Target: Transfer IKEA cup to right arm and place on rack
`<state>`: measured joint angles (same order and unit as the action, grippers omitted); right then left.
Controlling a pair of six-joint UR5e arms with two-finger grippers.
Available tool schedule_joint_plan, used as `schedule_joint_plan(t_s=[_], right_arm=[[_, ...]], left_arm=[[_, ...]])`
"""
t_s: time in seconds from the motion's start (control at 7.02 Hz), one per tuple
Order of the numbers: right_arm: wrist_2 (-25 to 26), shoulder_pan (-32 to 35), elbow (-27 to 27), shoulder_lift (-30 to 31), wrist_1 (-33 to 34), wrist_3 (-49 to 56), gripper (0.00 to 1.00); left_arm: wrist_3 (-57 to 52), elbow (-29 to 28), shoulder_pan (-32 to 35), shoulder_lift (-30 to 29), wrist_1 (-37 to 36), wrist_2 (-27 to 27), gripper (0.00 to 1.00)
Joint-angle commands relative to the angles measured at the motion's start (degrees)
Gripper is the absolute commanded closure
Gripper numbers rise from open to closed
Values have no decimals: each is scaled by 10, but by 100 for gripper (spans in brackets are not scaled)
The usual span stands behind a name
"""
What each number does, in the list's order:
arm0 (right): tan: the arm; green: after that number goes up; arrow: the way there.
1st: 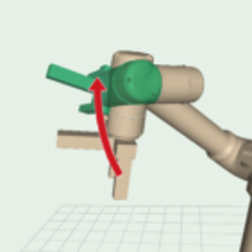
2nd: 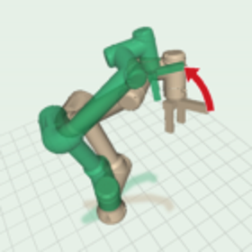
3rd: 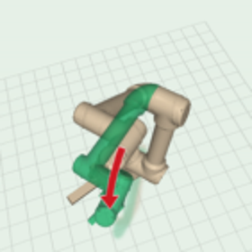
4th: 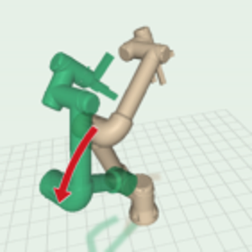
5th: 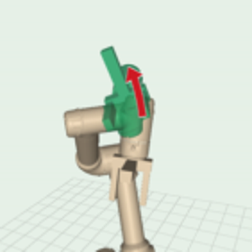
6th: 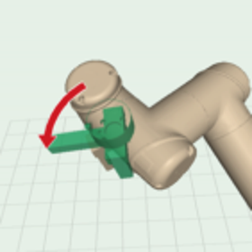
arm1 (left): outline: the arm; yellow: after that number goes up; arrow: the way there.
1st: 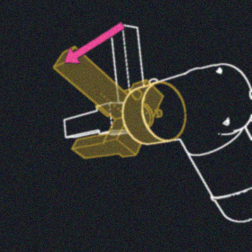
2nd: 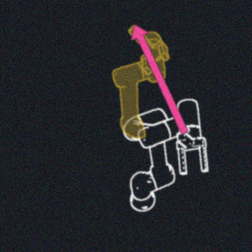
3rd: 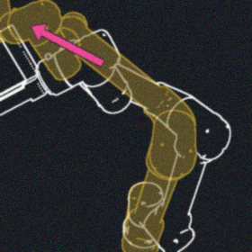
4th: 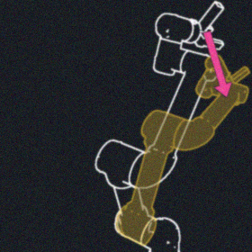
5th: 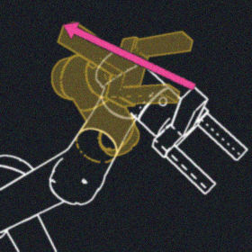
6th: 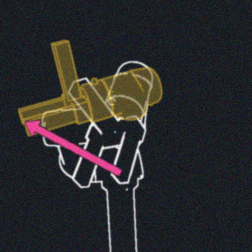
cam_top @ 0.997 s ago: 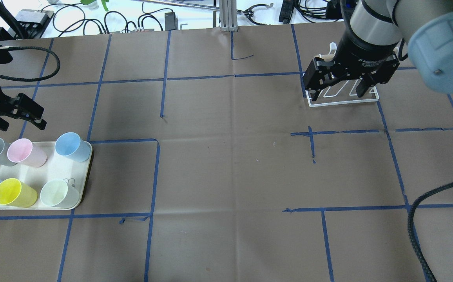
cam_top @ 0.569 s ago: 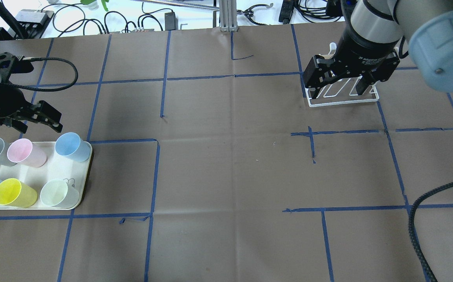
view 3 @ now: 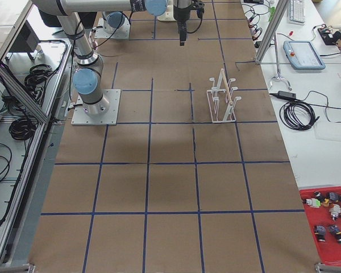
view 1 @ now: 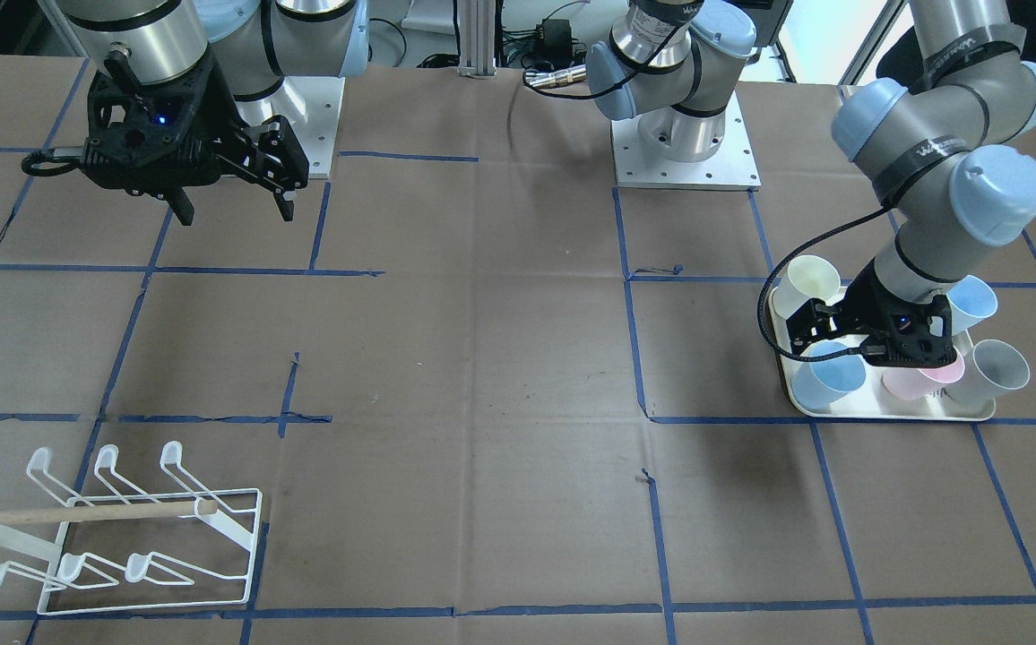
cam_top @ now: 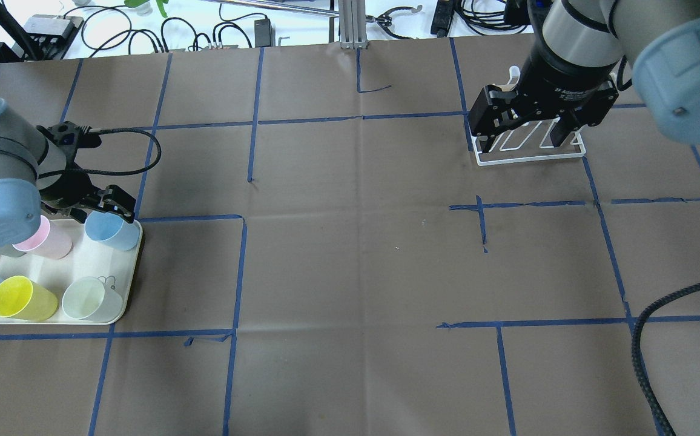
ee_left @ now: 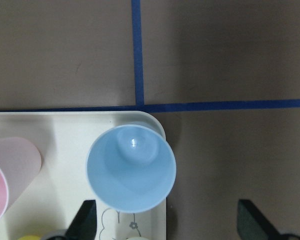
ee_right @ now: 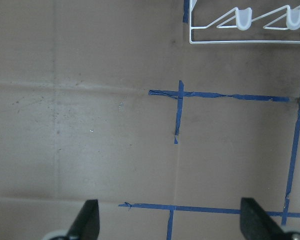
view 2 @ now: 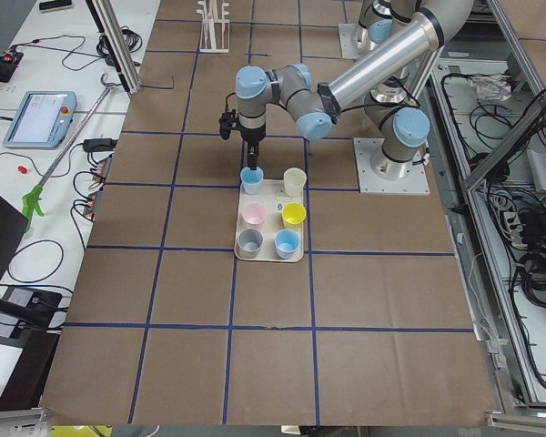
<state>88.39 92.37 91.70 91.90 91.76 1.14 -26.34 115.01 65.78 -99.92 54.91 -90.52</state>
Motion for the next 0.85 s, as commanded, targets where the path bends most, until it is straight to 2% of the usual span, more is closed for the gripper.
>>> schedule_joint_plan(t_s=[0.0,0.43,0.57,0.71], right_arm=[[0,0,1,-1,0,0,0],[0,0,4,-1,-1,0,0],[0,0,4,-1,0,0,0],[0,0,4,-1,0,0,0]], left_arm=[[1,20,3,-25,-40,1,0],[0,21,4,-28,-40,-1,1],[-3,20,4,-28,-39,-4,14],[-4,20,4,-28,-33,-7,61]])
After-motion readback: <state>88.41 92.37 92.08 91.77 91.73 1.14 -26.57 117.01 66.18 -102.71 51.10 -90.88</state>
